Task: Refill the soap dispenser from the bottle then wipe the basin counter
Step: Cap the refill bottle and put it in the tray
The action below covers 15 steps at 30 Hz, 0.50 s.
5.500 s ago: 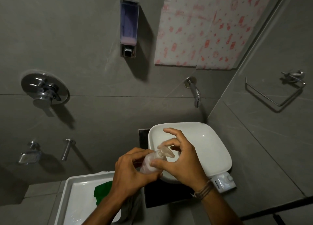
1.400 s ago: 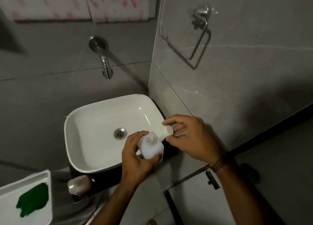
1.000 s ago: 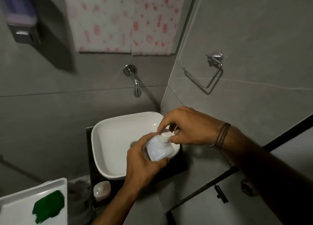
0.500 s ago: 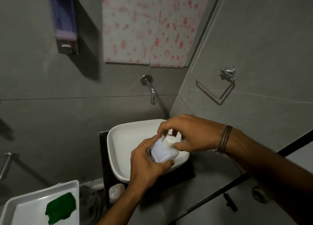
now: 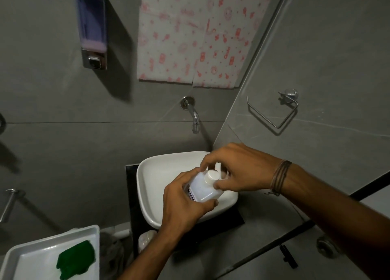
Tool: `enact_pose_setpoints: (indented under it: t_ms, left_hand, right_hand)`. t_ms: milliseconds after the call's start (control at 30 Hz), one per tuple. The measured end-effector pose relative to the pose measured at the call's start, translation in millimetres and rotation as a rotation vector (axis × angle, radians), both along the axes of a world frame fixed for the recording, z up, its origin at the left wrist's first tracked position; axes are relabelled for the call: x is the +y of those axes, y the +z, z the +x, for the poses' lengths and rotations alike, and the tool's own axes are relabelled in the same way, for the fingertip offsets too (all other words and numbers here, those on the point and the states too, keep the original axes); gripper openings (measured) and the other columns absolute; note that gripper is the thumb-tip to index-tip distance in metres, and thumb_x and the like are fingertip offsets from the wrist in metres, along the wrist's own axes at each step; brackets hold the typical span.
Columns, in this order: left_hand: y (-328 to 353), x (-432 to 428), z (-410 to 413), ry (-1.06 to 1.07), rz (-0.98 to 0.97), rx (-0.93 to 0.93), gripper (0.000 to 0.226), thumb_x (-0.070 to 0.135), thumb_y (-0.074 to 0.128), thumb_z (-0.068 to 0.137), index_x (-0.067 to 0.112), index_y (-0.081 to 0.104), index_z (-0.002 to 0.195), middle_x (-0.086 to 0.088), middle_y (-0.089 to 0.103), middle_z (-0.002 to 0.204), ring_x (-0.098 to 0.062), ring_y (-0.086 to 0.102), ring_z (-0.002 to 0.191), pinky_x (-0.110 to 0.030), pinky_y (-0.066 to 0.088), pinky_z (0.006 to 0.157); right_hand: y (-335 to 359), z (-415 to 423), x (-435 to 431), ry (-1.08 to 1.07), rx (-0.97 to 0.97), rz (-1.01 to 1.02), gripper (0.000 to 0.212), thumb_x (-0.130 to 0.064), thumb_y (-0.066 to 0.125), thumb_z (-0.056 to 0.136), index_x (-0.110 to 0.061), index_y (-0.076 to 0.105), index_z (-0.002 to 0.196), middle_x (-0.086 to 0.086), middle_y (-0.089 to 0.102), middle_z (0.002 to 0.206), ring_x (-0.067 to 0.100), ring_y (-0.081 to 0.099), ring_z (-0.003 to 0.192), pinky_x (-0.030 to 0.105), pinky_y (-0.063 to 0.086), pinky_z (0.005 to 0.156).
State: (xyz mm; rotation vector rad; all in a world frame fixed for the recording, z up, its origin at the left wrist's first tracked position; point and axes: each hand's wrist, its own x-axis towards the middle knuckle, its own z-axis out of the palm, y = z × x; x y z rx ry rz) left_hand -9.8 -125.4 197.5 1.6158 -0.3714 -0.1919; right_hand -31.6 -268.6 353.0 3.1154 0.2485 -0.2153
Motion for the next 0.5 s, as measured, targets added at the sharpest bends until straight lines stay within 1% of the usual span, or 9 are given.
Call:
enact_pose_setpoints:
  t_ms: [33,100,167,200,267,333,400,433,500]
  left_hand:
    - [1,-1,0,-0.014,0.012,0.002,0.084,0.021,0.104,0.059,0.018,0.067,0.135,-0.002,0.071,0.130,-0.022,0.067,0.117,-0.048,0.057,0.105]
    - [2,-2,0,-0.030,0.028,0.013,0.084,0.018,0.103,0.061,0.015,0.066,0.136,-0.005,0.069,0.133,-0.024,0.065,0.120,-0.047,0.055,0.108]
    - [3,-2,0,-0.011,0.016,0.016,0.083,0.019,0.104,0.060,0.016,0.067,0.135,-0.003,0.070,0.132,-0.022,0.066,0.119,-0.045,0.056,0.107]
    - [3,-2,1,-0.005,0.013,0.018,0.083,0.018,0.104,0.060,0.016,0.067,0.134,-0.003,0.071,0.131,-0.021,0.067,0.117,-0.046,0.057,0.106]
    - [3,-3,1,-0.014,0.024,0.019,0.082,0.016,0.104,0.060,0.014,0.068,0.133,-0.005,0.071,0.129,-0.023,0.067,0.117,-0.048,0.056,0.105]
    - [3,-4,1,-0.023,0.033,0.014,0.082,0.016,0.103,0.061,0.013,0.067,0.134,-0.006,0.070,0.131,-0.024,0.066,0.118,-0.049,0.055,0.107]
    - [3,-5,1,-0.009,0.024,0.003,0.084,0.020,0.104,0.060,0.016,0.066,0.136,-0.003,0.070,0.132,-0.021,0.066,0.116,-0.046,0.057,0.106]
    - [2,-5,2,-0.006,0.026,-0.002,0.084,0.021,0.104,0.060,0.017,0.066,0.135,-0.002,0.070,0.132,-0.020,0.066,0.116,-0.045,0.058,0.106]
    - [2,-5,2,-0.011,0.031,-0.007,0.083,0.020,0.104,0.060,0.017,0.067,0.133,-0.001,0.071,0.131,-0.019,0.067,0.115,-0.045,0.057,0.106]
  right_hand:
    - [0,0,0,-0.011,-0.027,-0.046,0.043,-0.054,0.073,0.082,-0.036,0.067,0.121,-0.012,0.072,0.100,0.004,0.062,0.078,0.023,0.048,0.068]
    - [-2,1,-1,-0.033,-0.057,-0.054,0.053,-0.064,0.067,0.083,-0.033,0.066,0.126,-0.014,0.072,0.104,0.005,0.063,0.083,0.021,0.045,0.068]
    - [-3,1,-1,-0.005,-0.016,0.027,0.056,-0.054,0.076,0.078,-0.035,0.063,0.129,-0.018,0.067,0.111,0.001,0.061,0.084,0.017,0.048,0.070]
    - [-4,1,-1,0.010,-0.010,0.031,0.050,-0.049,0.077,0.079,-0.036,0.065,0.126,-0.017,0.068,0.110,0.001,0.061,0.083,0.019,0.051,0.071]
    - [-6,2,-2,-0.014,-0.063,-0.046,0.036,-0.056,0.066,0.087,-0.035,0.069,0.117,-0.011,0.073,0.097,0.007,0.065,0.081,0.026,0.052,0.069]
    - [-8,1,-3,-0.049,-0.098,-0.054,0.044,-0.068,0.058,0.088,-0.034,0.069,0.114,-0.011,0.072,0.094,0.008,0.064,0.078,0.026,0.048,0.067]
    - [-11,0,-5,-0.041,-0.057,0.015,0.047,-0.065,0.069,0.080,-0.036,0.067,0.117,-0.016,0.068,0.095,0.004,0.061,0.074,0.022,0.049,0.066]
    - [-12,0,-6,-0.032,-0.056,0.014,0.046,-0.061,0.073,0.078,-0.036,0.068,0.116,-0.016,0.066,0.090,0.003,0.059,0.070,0.022,0.048,0.064]
    - [-16,0,-9,-0.058,-0.109,-0.034,0.043,-0.066,0.066,0.081,-0.034,0.070,0.111,-0.014,0.059,0.074,0.006,0.055,0.069,0.024,0.041,0.062]
